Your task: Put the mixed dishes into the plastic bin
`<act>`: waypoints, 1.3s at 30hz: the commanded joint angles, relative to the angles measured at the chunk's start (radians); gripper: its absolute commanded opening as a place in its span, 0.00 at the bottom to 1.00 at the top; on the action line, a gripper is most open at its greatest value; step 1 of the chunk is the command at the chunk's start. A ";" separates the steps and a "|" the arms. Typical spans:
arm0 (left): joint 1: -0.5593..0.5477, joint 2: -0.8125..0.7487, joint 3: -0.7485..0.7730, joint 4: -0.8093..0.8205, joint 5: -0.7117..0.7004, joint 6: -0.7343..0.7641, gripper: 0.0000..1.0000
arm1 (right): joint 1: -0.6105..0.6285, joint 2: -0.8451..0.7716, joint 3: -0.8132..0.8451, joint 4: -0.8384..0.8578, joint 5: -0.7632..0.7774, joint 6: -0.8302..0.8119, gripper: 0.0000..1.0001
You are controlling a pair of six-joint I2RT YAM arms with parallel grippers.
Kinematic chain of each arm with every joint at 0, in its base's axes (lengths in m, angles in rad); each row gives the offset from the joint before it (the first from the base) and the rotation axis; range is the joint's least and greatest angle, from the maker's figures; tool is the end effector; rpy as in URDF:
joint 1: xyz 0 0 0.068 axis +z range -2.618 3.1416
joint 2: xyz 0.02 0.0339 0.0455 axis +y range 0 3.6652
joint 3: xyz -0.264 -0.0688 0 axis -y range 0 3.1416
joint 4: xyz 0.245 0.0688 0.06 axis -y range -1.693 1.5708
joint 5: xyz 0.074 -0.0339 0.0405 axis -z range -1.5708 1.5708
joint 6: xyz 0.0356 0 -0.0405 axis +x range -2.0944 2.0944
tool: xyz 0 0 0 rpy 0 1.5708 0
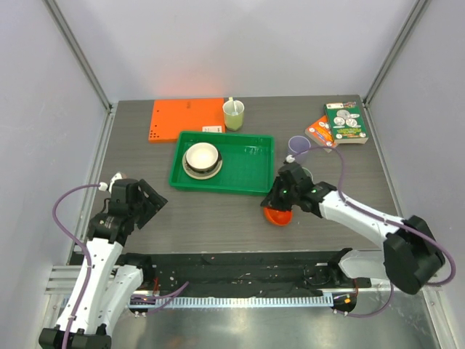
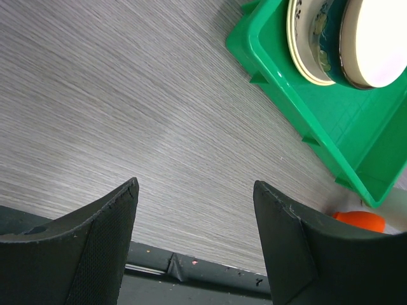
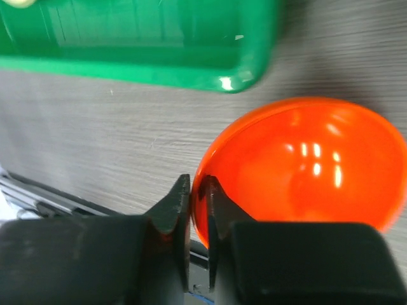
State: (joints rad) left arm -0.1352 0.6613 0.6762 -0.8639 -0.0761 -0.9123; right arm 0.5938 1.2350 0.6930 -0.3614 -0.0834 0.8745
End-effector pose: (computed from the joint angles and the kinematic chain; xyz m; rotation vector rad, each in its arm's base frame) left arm 0.1273 -0.0146 0.2571 -0.9620 2.2570 -0.3822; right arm 0.1986 0.1376 0.2018 0.3284 2.5952 0.6885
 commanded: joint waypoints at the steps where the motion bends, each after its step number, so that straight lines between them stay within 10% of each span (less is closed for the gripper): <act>1: 0.006 0.003 0.029 0.014 -0.013 0.012 0.73 | 0.098 0.142 -0.009 -0.094 0.045 0.047 0.20; 12: 0.006 -0.011 0.028 0.006 -0.017 0.007 0.73 | 0.158 0.133 0.014 -0.074 0.043 0.081 0.48; 28: 0.006 -0.009 0.023 0.011 -0.014 0.009 0.73 | 0.153 -0.035 0.233 -0.379 0.261 -0.071 0.60; 39: 0.006 -0.017 0.020 0.012 -0.016 0.010 0.73 | -0.136 -0.117 0.079 -0.439 0.198 -0.209 0.60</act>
State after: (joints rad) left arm -0.1352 0.6563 0.6765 -0.8669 -0.0784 -0.9096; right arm 0.5247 1.1736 0.8333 -0.7513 0.1352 0.7300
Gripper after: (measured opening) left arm 0.729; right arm 0.602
